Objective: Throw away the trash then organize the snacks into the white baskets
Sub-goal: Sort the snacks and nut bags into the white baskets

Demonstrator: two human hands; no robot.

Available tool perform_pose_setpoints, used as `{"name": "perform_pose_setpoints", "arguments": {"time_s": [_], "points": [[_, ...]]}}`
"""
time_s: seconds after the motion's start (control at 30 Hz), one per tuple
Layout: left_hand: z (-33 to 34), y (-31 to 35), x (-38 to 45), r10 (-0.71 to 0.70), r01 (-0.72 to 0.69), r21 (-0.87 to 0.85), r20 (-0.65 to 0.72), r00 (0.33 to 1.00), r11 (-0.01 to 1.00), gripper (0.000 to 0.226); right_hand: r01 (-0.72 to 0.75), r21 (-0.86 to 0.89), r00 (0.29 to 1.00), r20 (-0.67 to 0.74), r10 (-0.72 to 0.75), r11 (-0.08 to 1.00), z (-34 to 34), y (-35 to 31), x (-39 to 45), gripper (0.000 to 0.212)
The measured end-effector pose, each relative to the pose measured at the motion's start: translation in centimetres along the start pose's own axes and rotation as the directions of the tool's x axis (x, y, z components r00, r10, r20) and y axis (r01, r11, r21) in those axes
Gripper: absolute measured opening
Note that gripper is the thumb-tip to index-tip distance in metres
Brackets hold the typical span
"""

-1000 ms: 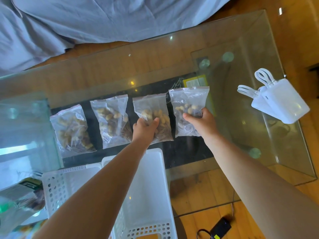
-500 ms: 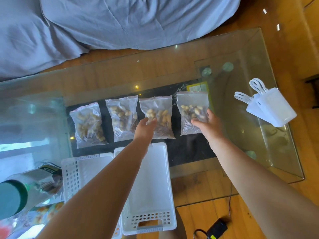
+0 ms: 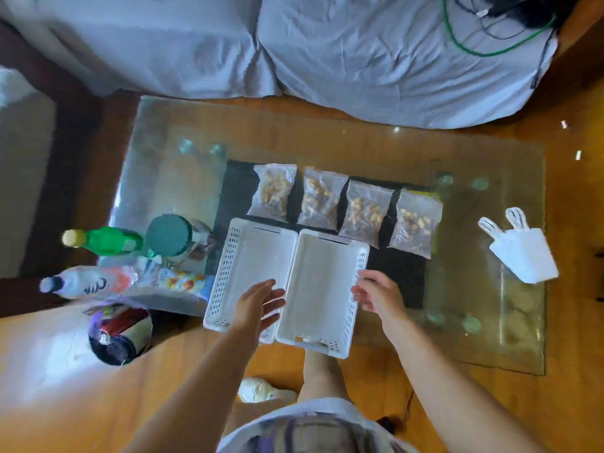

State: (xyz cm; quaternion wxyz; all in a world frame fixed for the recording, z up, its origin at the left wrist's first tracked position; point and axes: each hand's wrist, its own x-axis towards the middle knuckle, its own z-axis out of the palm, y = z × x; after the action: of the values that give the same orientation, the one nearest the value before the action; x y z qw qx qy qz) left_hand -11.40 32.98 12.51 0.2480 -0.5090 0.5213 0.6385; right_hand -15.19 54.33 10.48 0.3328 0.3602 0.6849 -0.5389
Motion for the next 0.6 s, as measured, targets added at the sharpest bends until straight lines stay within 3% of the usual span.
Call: {"name": "perform_pose_setpoints", "arguments": {"time_s": [0.2,0.37,0.6], "points": [[-12.5,-6.5,-6.1,-0.024,-0.008,-0.202,-0.151,0.988,0.979,0.011,0.1,-0.26,0.982,0.181,-0.053,0.96,9.1,2.2,-8.4,0.013],[-22.7,-14.3,-12.1,-0.032,-0.071,-0.431,-0.226,0.974,0.899,0.015,0.224,-0.418,0.934,0.35,-0.072,0.88,17.0,4.1,-16.1,0.015],[-33.4,-28.6,-18.7,-0.227,-0.125,-0.728,-0.365,0.903,0.674,0.016,0.392,-0.63,0.871,0.489,-0.051,0.671,25.7,9.1,-23.2,0.011]]}}
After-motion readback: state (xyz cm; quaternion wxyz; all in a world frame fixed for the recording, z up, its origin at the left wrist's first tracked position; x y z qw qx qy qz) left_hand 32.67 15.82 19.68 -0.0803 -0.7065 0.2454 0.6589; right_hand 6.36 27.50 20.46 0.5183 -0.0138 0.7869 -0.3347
